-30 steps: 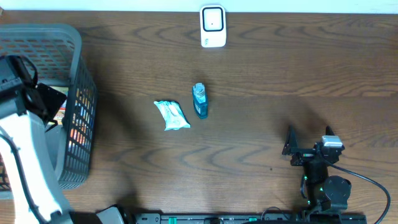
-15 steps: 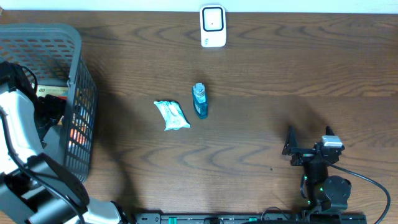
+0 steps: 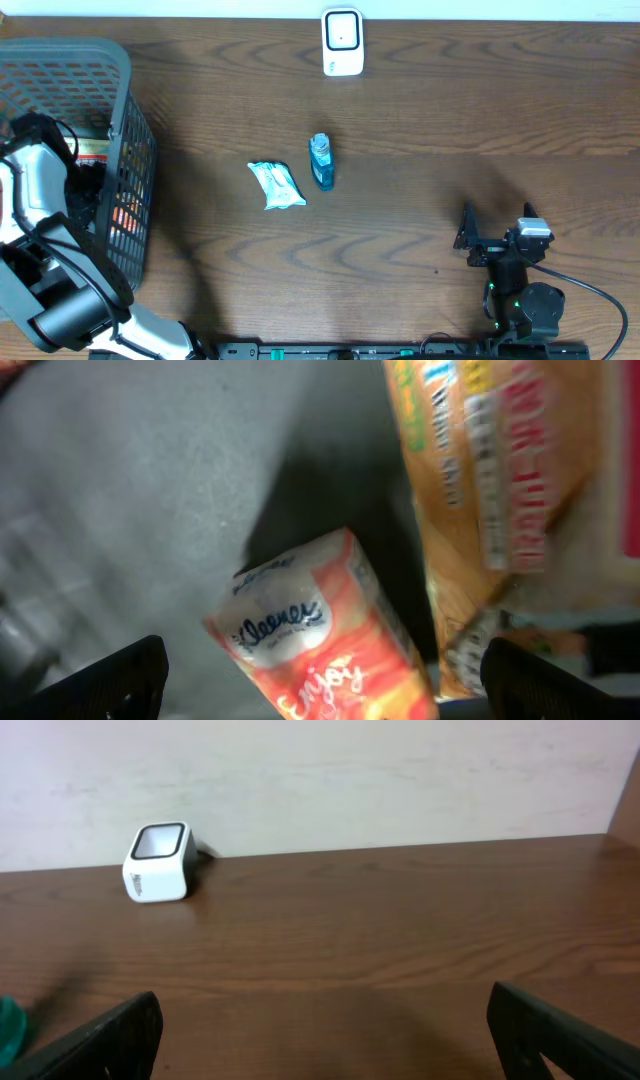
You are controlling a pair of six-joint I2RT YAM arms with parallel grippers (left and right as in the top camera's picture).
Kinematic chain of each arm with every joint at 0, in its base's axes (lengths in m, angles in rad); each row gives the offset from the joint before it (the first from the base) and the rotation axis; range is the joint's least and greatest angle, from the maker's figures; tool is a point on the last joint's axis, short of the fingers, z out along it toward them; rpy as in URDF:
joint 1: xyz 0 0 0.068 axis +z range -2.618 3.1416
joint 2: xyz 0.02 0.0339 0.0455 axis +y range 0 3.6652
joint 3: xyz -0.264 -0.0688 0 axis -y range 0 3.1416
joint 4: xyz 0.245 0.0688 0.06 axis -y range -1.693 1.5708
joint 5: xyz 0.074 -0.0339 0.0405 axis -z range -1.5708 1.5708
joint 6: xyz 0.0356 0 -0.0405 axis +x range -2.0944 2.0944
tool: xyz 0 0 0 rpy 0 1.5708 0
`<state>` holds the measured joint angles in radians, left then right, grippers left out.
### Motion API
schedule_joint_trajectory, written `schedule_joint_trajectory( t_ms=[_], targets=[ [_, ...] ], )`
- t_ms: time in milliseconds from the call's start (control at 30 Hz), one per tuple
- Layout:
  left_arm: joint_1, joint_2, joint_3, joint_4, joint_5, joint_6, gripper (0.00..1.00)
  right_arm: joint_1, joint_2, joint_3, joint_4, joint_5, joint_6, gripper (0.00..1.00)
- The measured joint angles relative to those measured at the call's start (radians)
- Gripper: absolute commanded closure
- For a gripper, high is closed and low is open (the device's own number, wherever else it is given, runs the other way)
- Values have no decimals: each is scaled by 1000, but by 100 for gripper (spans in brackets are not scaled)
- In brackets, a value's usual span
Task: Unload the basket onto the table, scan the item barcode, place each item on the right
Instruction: 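Reach the left gripper into the basket and grasp the Kleenex pack, then lift the Kleenex pack and carry it toward the scanner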
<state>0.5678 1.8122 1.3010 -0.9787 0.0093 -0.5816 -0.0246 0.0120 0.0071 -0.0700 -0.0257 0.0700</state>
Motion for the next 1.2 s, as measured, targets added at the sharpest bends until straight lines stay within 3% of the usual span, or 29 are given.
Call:
schedule_joint_trajectory(
  t_ms=[333,433,467,533,933,1200],
  targets=[
    [0,0,-134,158,15,-107,0,0,0,0,0,0,0,1],
    [1,-15,-160,202,24,-126,28,0,0,0,0,0,0,1],
    [1,-16,-163,206,29,-132,50,0,0,0,0,0,0,1],
    [0,-16,-163,210,32,-127,60,0,0,0,0,0,0,1],
    [0,-84,-161,147,17,-60,62,0,0,0,0,0,0,1],
    [1,-453,-81,165,15,-53,62,0,0,0,0,0,0,1]
  ],
)
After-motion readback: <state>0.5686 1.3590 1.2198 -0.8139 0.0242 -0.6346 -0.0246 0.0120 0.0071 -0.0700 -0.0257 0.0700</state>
